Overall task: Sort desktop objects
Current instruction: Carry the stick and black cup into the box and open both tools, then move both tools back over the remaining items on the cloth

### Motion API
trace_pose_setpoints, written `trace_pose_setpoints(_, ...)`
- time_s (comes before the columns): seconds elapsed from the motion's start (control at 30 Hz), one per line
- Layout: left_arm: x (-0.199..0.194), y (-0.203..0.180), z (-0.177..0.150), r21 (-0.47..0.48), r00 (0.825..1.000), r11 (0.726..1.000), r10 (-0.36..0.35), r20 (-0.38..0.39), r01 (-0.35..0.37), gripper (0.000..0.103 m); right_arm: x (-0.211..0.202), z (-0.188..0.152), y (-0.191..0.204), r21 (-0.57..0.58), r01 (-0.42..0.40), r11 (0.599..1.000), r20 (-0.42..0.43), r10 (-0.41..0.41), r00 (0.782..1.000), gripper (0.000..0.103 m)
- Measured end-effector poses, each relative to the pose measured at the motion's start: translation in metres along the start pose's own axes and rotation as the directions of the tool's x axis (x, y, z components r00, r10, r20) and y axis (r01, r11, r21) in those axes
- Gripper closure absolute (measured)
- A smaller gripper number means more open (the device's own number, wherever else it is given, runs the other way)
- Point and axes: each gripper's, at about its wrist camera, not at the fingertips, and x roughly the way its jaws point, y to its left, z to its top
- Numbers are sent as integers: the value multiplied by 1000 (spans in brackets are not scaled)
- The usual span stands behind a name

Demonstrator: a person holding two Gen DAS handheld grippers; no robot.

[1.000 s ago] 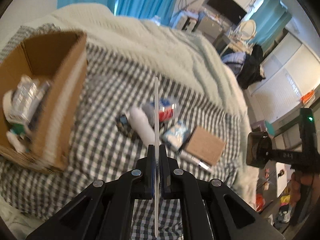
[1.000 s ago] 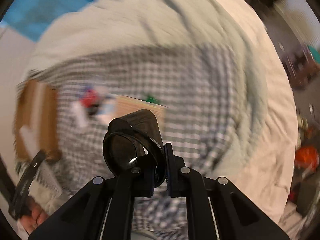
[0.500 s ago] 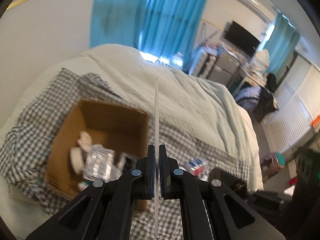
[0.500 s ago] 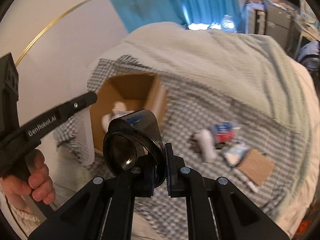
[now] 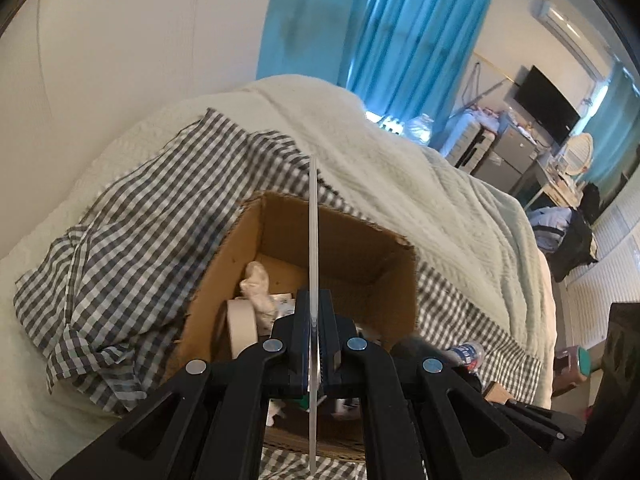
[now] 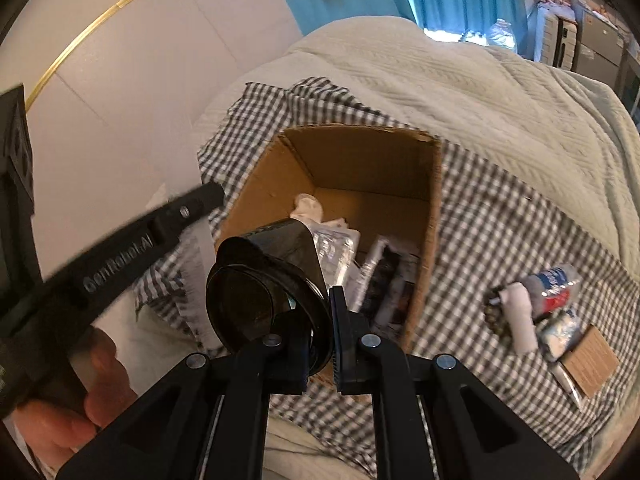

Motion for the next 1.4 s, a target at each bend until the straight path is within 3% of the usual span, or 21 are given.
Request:
trace_pose_setpoints(0.3, -5, 12, 4, 22, 998, 998, 51, 33, -52, 97, 28, 26, 7, 30, -26, 999, 19, 26, 999, 92)
trace_pose_setpoints(0.33, -5, 13, 5, 25, 998, 998, 48, 33, -49, 93, 30, 28, 7, 32, -27, 999, 20, 26, 999, 90)
trace_pose_setpoints(0.37, -5, 13, 5, 27, 998, 998, 47, 31, -48, 90, 30, 29, 7, 40, -38, 998, 32, 36, 999, 73)
trace_pose_setpoints(0.4, -6, 14, 5, 20, 998, 998, 57, 39, -57, 80, 27, 29, 3, 58, -26, 998, 50, 23, 998, 66)
trace_pose_setpoints(0.5, -7, 21, 7, -3, 995, 996, 87, 49, -87, 30, 15, 30, -11, 100, -21, 995, 75, 13, 997, 58)
trace_pose_setpoints(0.53, -9, 25, 7, -18, 994, 996, 86, 63, -85, 23, 9, 29, -16, 113, -32, 993, 86, 23, 996, 55)
trace_pose_setpoints(0.57, -11, 26, 8, -25, 994, 996, 84, 70, -83, 22, 3, 29, -21, 122, -40, 992, 101, 28, 995, 51)
trace_pose_setpoints(0.77, -22, 29, 9, -66, 995, 996, 71, 66, -67, 19, -47, 18, -41, 83, 30, 996, 193, -45, 980, 47)
trace_pose_setpoints(1.03, -46, -6, -12, 50, 991, 992, 111, 77, -115, 12, -94, -6, -83, 82, 112, 990, 217, -127, 968, 46)
trace_pose_setpoints(1.23, -60, -46, -32, 101, 996, 993, 51, 71, -58, 8, -134, -43, -141, 133, 218, 967, 212, -242, 947, 40)
trace_pose_setpoints(1.4, -68, -88, -59, 131, 999, 991, -16, 46, 10, 5, -155, -77, -203, 244, 238, 940, 164, -282, 945, 40)
